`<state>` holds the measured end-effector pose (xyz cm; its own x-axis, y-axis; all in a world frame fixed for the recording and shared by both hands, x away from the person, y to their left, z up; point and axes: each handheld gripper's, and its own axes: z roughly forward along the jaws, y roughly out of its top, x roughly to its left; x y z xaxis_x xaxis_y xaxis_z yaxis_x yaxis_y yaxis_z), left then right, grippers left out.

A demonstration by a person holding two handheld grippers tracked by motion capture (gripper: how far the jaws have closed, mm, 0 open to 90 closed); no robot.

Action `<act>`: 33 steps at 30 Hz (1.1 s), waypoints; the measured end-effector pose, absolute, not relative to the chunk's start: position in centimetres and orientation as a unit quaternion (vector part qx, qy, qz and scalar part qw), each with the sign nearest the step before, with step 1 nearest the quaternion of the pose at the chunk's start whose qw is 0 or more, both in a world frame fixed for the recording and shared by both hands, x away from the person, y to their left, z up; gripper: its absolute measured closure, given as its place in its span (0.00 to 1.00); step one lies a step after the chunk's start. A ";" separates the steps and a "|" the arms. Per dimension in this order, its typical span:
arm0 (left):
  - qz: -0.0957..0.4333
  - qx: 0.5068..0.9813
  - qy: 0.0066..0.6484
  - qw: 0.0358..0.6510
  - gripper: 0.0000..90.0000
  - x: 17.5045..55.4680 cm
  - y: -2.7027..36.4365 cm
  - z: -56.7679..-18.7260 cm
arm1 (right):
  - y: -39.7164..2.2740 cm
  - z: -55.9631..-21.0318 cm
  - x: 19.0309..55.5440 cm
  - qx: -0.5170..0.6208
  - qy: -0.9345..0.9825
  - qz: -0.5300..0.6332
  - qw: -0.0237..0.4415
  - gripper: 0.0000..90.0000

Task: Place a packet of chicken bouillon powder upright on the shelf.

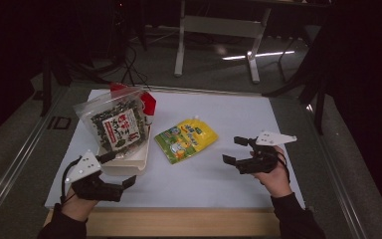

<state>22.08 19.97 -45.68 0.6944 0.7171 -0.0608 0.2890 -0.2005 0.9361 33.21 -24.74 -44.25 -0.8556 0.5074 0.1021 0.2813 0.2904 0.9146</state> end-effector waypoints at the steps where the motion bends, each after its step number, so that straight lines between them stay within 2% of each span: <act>1: 0.195 0.750 0.332 0.538 0.02 22.1 19.5 -45.9 | -24.4 -44.4 33.3 0.247 0.798 0.539 0.105 0.19; 8: 0.168 0.766 0.308 0.539 0.02 22.2 17.1 -47.6 | -21.9 -45.1 34.8 0.248 0.805 0.531 0.098 0.36; 11: 0.155 0.774 0.296 0.537 0.02 22.4 16.4 -48.5 | -20.6 -45.5 35.6 0.250 0.813 0.518 0.093 0.50; 16: 0.151 0.780 0.295 0.531 0.02 22.5 15.8 -49.4 | -17.9 -46.3 37.2 0.254 0.819 0.508 0.082 0.65; 22: 0.153 0.778 0.294 0.534 0.02 22.6 15.6 -49.8 | -14.4 -47.5 39.3 0.252 0.827 0.497 0.073 0.75; 31: 0.149 0.779 0.291 0.535 0.02 22.7 15.6 -50.2 | -9.4 -49.6 42.9 0.272 0.837 0.471 0.062 0.99; 33: 0.150 0.778 0.290 0.537 0.02 22.6 15.6 -50.2 | -9.1 -49.7 43.2 0.274 0.837 0.470 0.059 1.00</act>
